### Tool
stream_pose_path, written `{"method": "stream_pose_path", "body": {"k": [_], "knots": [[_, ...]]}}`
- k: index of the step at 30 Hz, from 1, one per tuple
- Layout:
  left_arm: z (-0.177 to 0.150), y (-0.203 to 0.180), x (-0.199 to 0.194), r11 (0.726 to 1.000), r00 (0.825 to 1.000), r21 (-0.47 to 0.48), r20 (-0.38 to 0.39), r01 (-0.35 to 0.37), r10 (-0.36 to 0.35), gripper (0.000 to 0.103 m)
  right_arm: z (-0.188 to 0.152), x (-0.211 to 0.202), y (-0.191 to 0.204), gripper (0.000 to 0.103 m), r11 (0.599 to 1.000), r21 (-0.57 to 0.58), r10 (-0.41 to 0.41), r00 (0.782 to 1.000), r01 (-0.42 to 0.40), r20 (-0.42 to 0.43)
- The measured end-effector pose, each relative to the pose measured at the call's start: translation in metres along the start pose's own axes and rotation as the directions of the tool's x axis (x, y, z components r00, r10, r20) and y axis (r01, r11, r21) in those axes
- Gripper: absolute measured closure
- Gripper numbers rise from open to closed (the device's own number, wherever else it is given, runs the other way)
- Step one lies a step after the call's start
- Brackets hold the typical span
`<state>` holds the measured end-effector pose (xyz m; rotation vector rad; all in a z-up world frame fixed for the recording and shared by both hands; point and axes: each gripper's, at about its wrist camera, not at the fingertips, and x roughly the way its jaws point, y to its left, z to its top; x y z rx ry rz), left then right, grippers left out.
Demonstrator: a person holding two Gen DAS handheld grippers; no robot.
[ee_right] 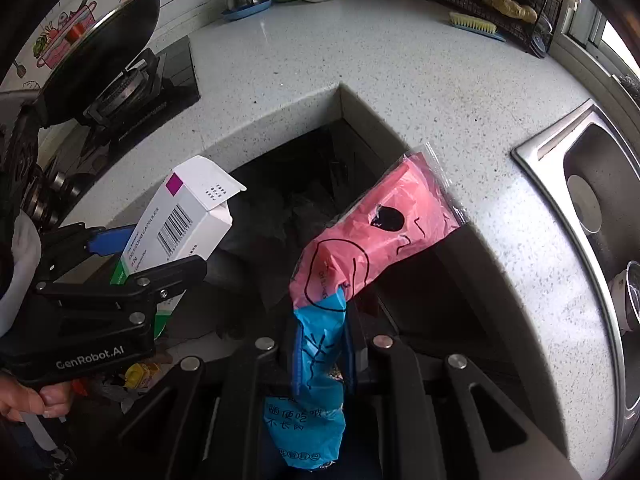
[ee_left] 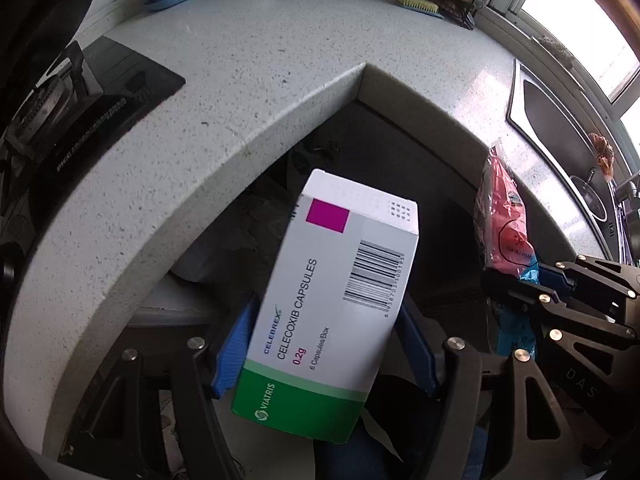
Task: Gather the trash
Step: 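Carry the box and plastic bag down toward the red bin with both tools, then open the left tool to drop the box while the right tool drops the bag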
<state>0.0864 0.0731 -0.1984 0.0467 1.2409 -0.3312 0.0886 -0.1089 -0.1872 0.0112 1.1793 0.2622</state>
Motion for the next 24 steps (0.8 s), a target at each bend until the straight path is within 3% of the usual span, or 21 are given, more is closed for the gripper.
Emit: {"method": "stream_pose_path", "body": {"k": [9,24], "knots": [[-0.032,0.017,0.103,0.998,0.996,-0.058,-0.087,0.016,-0.021,0.037,-0.028,0.101,0.0,0.089,1.0,-0.001,0.011,0.997,-0.011,-0.076],[-0.062,0.021,0.298,0.998,0.982,-0.026,-0.179,0.057,-0.061,0.037,-0.064,0.284,-0.04,0.089,0.998,0.061,0.006,0.985,0.005,-0.174]]}}
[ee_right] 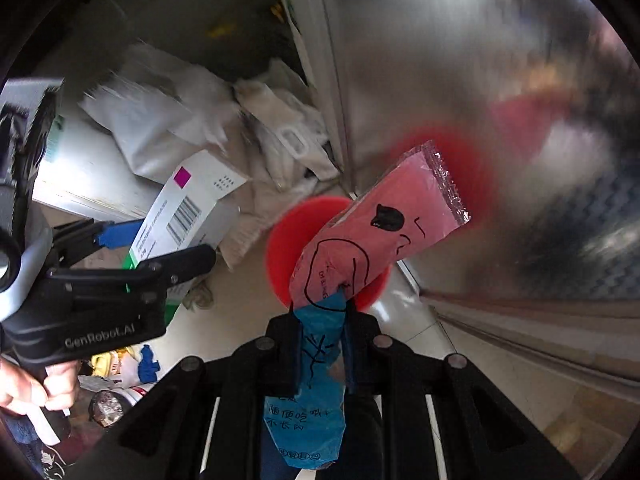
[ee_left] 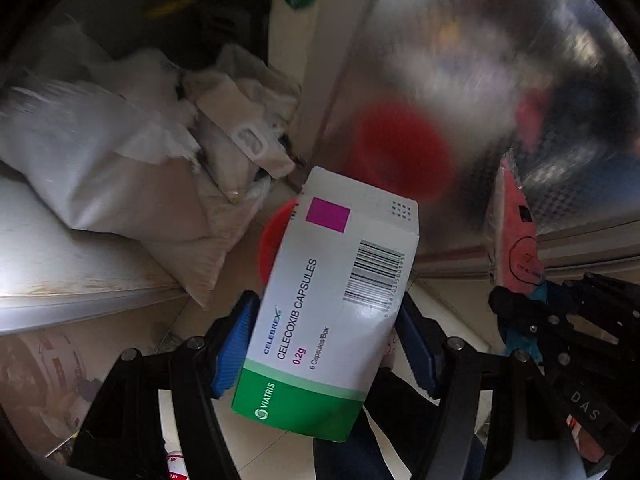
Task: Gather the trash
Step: 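Open the left tool to drop the box while the right tool drops the bag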
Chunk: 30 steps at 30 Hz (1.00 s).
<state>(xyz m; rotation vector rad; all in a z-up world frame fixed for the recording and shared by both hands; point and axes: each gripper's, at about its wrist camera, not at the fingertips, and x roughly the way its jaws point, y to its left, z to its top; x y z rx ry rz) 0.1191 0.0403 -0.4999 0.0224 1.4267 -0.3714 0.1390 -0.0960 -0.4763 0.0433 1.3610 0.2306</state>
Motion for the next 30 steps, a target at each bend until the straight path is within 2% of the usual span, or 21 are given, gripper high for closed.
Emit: {"method": "stream_pose_path", "body": {"k": [3,5,6,10,17,25,30], "knots": [[0.0,-0.006,0.026,0.999,1.0,0.032,-0.028,0.007,-0.006,0.036,-0.005,0.021,-0.003,0.089,1.0,0.024,0.001,1.0,0.0,-0.018],[0.001,-0.01,0.04,0.999,0.999,0.052,-0.052,0.011,-0.009,0.03,-0.011,0.028,-0.008,0.089,1.0,0.03,-0.001,1.0,0.002,-0.022],[0.004,-0.008,0.043,0.998,0.998,0.058,-0.061,0.012,-0.009,0.024,-0.012,0.029,-0.015,0.089,0.999,0.035,0.001,1.0,0.0,-0.027],[0.002,-0.018,0.047,0.996,0.998,0.085,-0.068,0.013,-0.007,0.019,-0.016,0.036,-0.017,0.089,0.998,0.055,0.001,0.999,0.001,-0.045],[-0.001,-0.026,0.026,0.995,0.998,0.097,-0.048,-0.029,0.034,0.017,-0.022,0.027,-0.022,0.089,0.998,0.067,0.006,0.999,-0.003,-0.043],[0.003,-0.001,0.016,0.997,0.997,0.04,-0.021,-0.071,0.071,0.017,-0.017,0.026,-0.015,0.089,1.0,-0.008,0.024,0.999,-0.025,-0.042],[-0.006,0.018,0.011,0.995,0.995,0.004,-0.019,-0.098,0.098,0.017,-0.012,0.031,-0.002,0.089,0.996,-0.068,0.045,0.997,-0.049,-0.063]]}}
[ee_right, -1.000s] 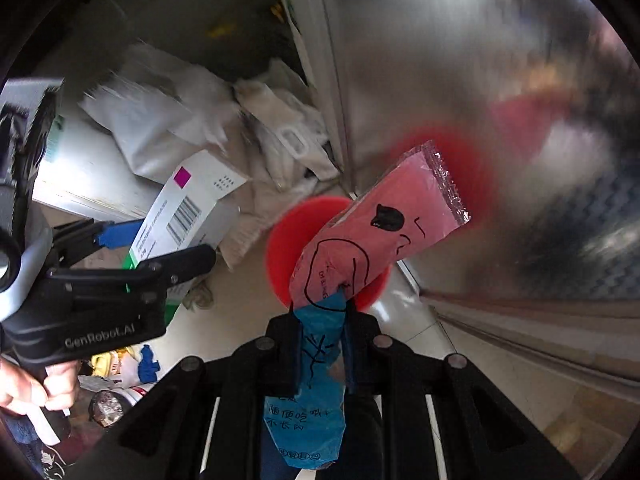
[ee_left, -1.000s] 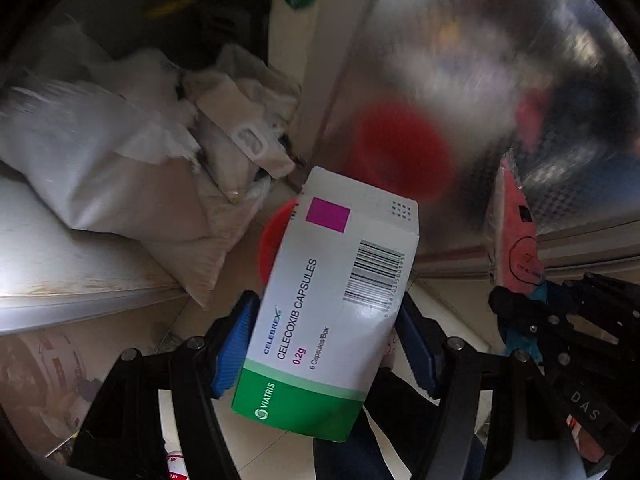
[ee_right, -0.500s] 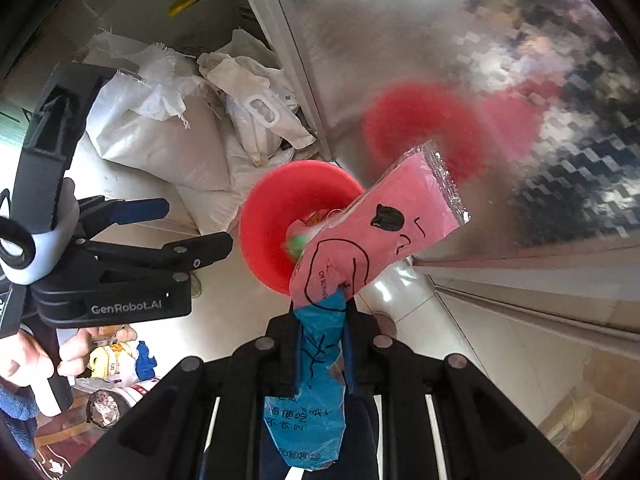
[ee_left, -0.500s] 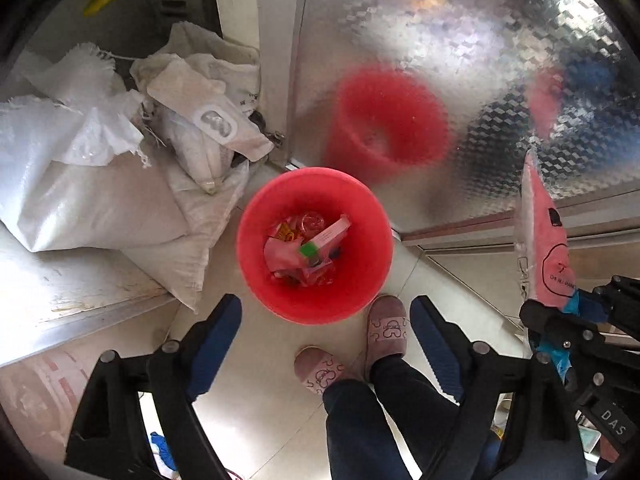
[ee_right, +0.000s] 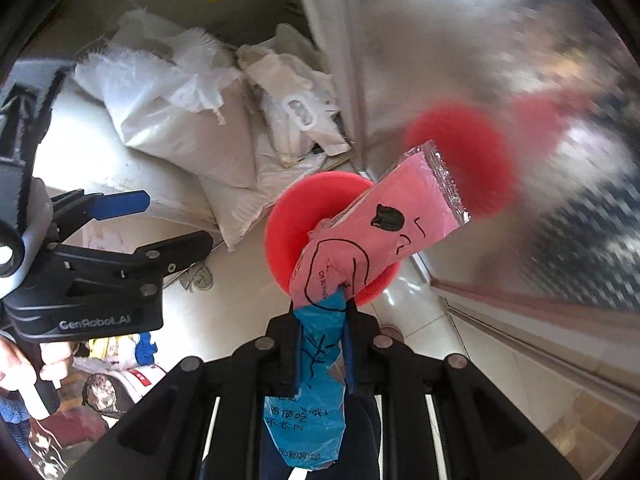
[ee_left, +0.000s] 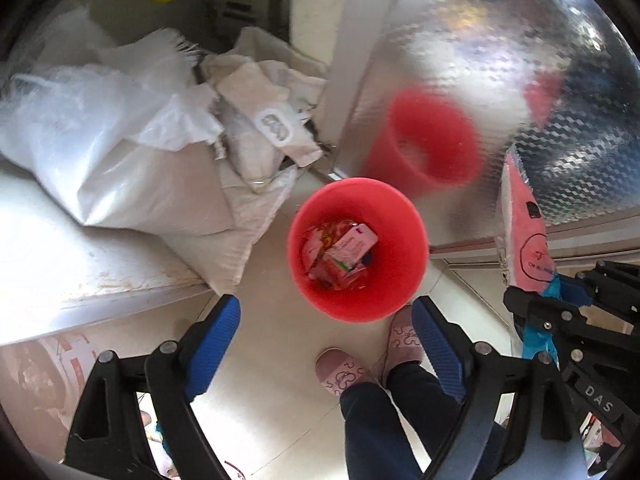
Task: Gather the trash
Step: 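Open the left tool to drop the box while the right tool drops the bag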
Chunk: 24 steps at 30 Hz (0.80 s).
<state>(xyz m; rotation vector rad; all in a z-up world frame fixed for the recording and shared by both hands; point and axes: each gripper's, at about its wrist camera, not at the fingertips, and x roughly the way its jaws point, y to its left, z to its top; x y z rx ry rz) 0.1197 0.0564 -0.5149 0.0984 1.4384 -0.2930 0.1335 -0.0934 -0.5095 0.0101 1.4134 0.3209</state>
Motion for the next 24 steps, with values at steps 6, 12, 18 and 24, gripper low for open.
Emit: {"method": "stream_pose_path", "body": {"k": [6,12,18,24], "knots": [[-0.011,0.023,0.003,0.999,1.0,-0.039,-0.014,-0.023,0.022,0.017,0.005,0.017,0.016,0.088,0.998,-0.064,0.016,0.999,-0.018,-0.04],[-0.02,0.04,0.006,0.995,0.999,-0.087,-0.023,-0.044,0.042,0.017,0.009,0.032,0.028,0.087,0.992,-0.123,0.009,0.998,-0.018,-0.07],[-0.026,0.037,-0.002,0.994,0.997,-0.076,-0.006,-0.073,0.073,0.017,0.006,0.028,0.032,0.034,0.99,-0.142,0.001,0.999,-0.008,-0.053],[-0.029,0.033,-0.023,0.994,0.997,-0.071,0.006,-0.083,0.083,0.017,0.003,0.012,0.036,0.034,0.993,-0.12,-0.017,0.998,0.011,-0.054]]}}
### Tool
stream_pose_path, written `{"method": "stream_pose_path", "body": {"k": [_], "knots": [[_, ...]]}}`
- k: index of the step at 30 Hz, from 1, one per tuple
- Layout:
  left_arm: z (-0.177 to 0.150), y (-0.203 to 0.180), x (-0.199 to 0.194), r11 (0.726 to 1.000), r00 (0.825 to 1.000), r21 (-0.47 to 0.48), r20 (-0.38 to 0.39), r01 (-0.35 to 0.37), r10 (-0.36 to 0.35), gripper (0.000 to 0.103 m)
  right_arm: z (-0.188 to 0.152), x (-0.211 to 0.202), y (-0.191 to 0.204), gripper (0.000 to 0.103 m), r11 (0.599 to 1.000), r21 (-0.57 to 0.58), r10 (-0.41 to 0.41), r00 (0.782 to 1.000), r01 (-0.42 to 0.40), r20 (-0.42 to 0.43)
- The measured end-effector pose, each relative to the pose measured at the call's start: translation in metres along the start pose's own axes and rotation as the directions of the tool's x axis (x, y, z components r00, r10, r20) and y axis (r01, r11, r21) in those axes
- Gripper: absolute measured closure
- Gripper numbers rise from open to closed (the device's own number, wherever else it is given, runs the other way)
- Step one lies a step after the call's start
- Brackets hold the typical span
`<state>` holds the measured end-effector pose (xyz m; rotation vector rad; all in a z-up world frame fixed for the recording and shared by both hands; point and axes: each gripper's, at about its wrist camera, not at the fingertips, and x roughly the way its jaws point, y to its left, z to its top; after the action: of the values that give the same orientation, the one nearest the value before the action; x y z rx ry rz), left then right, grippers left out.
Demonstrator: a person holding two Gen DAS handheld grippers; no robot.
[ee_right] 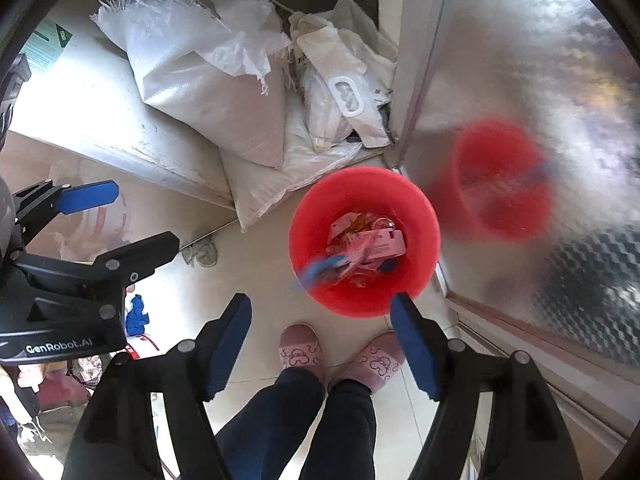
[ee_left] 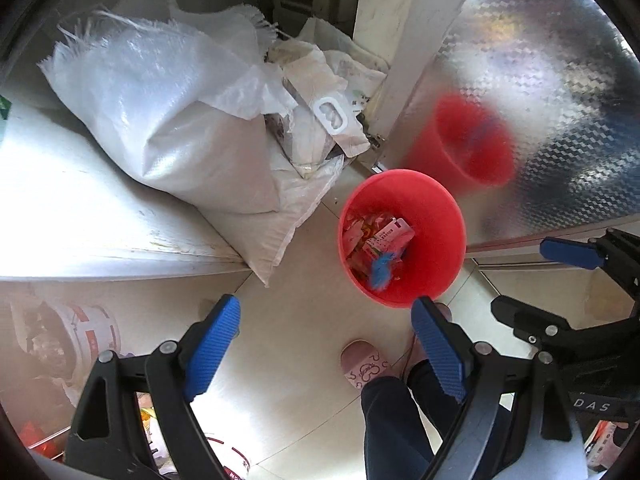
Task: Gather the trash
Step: 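Open the left tool to drop the box while the right tool drops the bag, then raise both tools back up to the counter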
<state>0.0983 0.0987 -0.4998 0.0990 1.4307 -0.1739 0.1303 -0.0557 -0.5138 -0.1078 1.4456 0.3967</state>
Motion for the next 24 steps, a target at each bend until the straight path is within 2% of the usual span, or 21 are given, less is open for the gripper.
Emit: {"method": "stream_pose_path", "body": {"k": [4,8,11,13,18,20,24], "knots": [[-0.003,-0.002,-0.031,1.0,1.0,-0.001,0.016,0.005,-0.005,0.017,-0.002,-0.028,0.007,0.033,1.0,0.0,-0.025,1.0,0.025,0.013],[-0.005,-0.005,-0.08,1.0,0.999,-0.008,0.042,0.015,-0.015,0.017,-0.004,-0.07,0.014,0.033,0.999,-0.001,-0.047,0.998,0.047,0.044],[-0.005,-0.008,-0.123,1.0,0.997,-0.005,0.076,0.019,-0.018,0.017,-0.004,-0.111,0.02,0.025,0.997,-0.011,-0.07,0.993,0.071,0.092],[-0.003,-0.01,-0.156,1.0,0.994,0.003,0.113,0.01,-0.01,0.017,-0.004,-0.142,0.023,0.023,0.996,-0.008,-0.085,0.988,0.087,0.126],[0.001,-0.014,-0.237,1.0,0.979,0.024,0.206,0.002,-0.007,0.014,-0.002,-0.22,0.035,0.023,0.989,-0.001,-0.143,0.967,0.146,0.209],[0.004,-0.014,-0.267,1.0,0.969,0.015,0.248,-0.004,0.0,0.014,-0.002,-0.251,0.039,0.015,0.985,0.006,-0.167,0.954,0.171,0.25],[0.013,-0.016,-0.314,1.0,0.946,0.006,0.324,0.001,-0.003,0.013,-0.003,-0.304,0.044,0.009,0.978,0.021,-0.205,0.924,0.209,0.322]]}}
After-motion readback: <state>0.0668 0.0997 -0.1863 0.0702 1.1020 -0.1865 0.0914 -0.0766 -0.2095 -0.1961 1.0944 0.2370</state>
